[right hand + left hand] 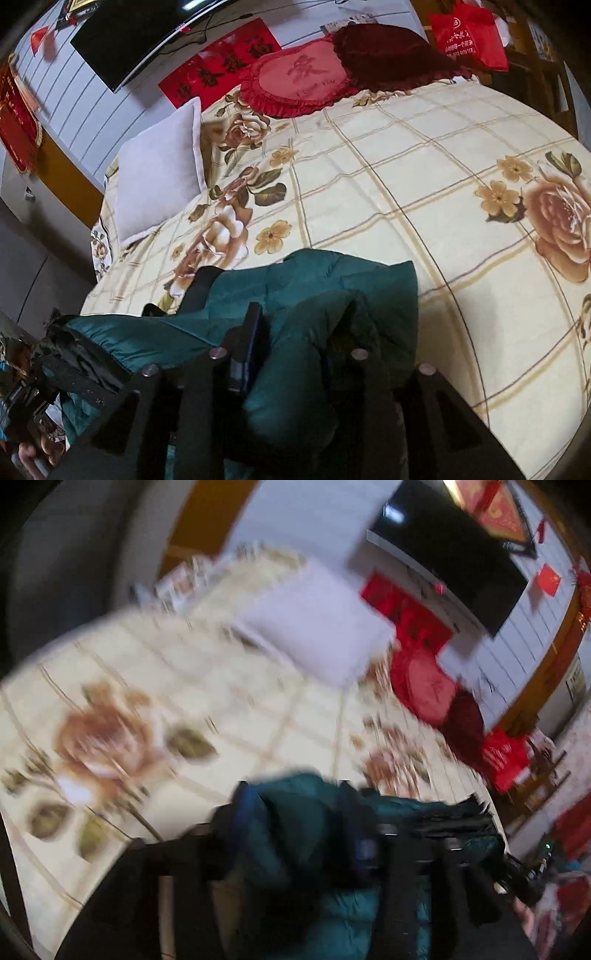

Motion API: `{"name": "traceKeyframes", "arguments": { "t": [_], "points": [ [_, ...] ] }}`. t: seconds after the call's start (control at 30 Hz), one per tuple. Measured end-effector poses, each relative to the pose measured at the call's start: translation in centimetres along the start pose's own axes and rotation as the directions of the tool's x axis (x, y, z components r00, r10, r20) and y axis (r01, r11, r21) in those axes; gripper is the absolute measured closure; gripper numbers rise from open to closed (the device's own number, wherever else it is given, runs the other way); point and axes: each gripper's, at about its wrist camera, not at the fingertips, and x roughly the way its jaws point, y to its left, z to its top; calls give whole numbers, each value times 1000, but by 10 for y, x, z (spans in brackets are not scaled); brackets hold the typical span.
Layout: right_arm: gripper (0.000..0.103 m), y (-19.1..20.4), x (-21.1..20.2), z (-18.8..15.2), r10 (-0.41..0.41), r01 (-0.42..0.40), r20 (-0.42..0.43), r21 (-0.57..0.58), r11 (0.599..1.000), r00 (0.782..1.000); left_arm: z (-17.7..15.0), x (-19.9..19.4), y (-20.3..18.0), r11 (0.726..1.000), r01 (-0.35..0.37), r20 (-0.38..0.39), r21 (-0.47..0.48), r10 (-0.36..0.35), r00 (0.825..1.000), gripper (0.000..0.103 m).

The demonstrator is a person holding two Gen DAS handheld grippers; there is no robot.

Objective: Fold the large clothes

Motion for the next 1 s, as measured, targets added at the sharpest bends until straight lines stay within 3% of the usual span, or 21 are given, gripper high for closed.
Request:
{"name": "traceKeyframes", "arguments": {
  "t": [0.03,0.1,0.33,0.47,0.53,0.6,0.67,0.77,0.87,1.0],
  "points": [
    [61,1,0,0,4,-4,4,5,1000,1000,2,-12,1,1000,-1,48,-2,1,999,30],
    [55,4,-2,2,2,-2,8,14,1000,1000,-1,-20,-5,1000,-10,62,24,8,998,28],
    [25,32,-61,2,-34,35,202,-4,999,979,-35,10,-36,989,-55,-39,140,61,997,28],
    [21,64,-97,8,-63,113,341,-129,985,938,-50,47,-44,980,-115,-124,164,136,983,28],
    [21,83,-93,10,1,67,270,-240,968,963,-54,57,-45,975,-143,-135,171,167,977,28],
    [21,106,-68,2,-39,89,143,-361,928,989,-58,65,-44,971,-166,-133,174,190,973,28],
    [21,119,-39,-15,-71,89,56,-452,888,996,-60,69,-42,970,-176,-130,170,199,971,28],
    [22,124,5,-30,-158,134,-4,-504,853,987,-61,79,-41,962,-197,-149,191,227,962,27],
    [21,117,47,-33,-222,174,-39,-494,852,974,-60,87,-42,954,-213,-148,213,247,958,26],
    [19,116,72,-29,-261,207,-51,-475,855,964,-62,98,-40,949,-229,-139,218,263,955,22]
  ]
}}
